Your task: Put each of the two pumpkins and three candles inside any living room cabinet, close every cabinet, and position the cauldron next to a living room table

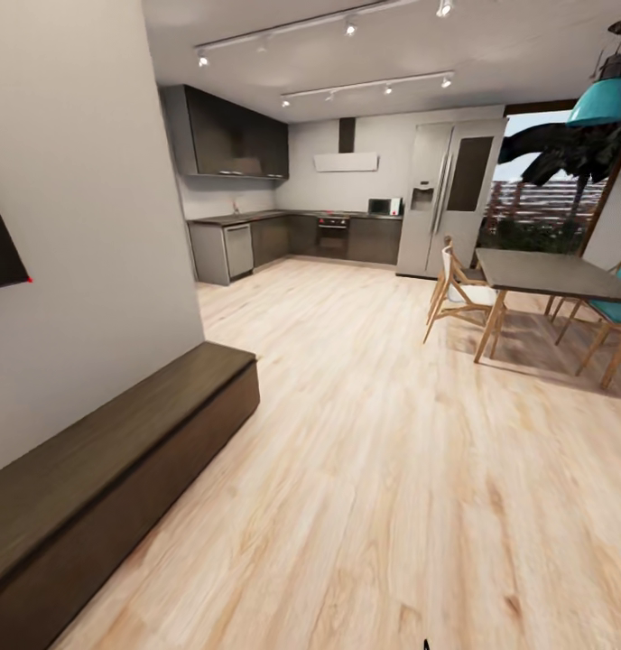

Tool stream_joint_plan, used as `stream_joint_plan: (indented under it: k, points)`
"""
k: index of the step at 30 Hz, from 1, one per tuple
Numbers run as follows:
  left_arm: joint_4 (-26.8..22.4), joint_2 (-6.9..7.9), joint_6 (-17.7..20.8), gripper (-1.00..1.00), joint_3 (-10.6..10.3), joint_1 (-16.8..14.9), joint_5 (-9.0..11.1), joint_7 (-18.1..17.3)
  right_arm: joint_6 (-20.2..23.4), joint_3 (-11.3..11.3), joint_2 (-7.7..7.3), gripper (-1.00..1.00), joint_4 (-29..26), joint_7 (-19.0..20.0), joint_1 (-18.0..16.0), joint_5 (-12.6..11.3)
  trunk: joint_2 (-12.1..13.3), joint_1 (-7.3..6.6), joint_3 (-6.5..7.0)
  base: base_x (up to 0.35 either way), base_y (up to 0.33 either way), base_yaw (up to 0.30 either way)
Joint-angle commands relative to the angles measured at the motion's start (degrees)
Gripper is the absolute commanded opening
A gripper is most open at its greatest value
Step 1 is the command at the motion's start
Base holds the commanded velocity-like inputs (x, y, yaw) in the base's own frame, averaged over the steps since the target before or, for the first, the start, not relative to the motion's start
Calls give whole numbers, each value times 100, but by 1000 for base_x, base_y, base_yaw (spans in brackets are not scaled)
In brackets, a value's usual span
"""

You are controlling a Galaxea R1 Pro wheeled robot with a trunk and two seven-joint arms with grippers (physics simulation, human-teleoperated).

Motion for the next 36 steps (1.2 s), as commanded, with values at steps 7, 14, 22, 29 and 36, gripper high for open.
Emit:
stream_joint_plan:
  k: [7, 14, 22, 29, 36]
  points:
    - [-27, 4, -72, 100, -55, -8, 3, 46, -22, 22, 3, 100, 9, 8, -6, -44, -3, 3, 9, 221, -32, -297]
    - [-27, 4, -140, 100, -53, -8, 23, 47, -22, 23, 3, 100, 9, 11, -6, -44, -3, 3, 24, 19, -4, -297]
    - [-27, -2, -228, 100, -53, -8, 36, 48, -15, 23, 10, 100, 9, 11, -6, -44, -3, 3, 41, 1, 0, -297]
    - [-27, -2, -232, 100, -53, -8, 36, 48, -10, 17, 11, 100, 9, 11, -6, -44, -3, 3, 47, 0, 0, -298]
    - [-27, -2, -233, 100, -53, -8, 36, 48, 10, 6, 11, 100, 9, 3, -6, -49, -3, 3, 28, 0, 0, -266]
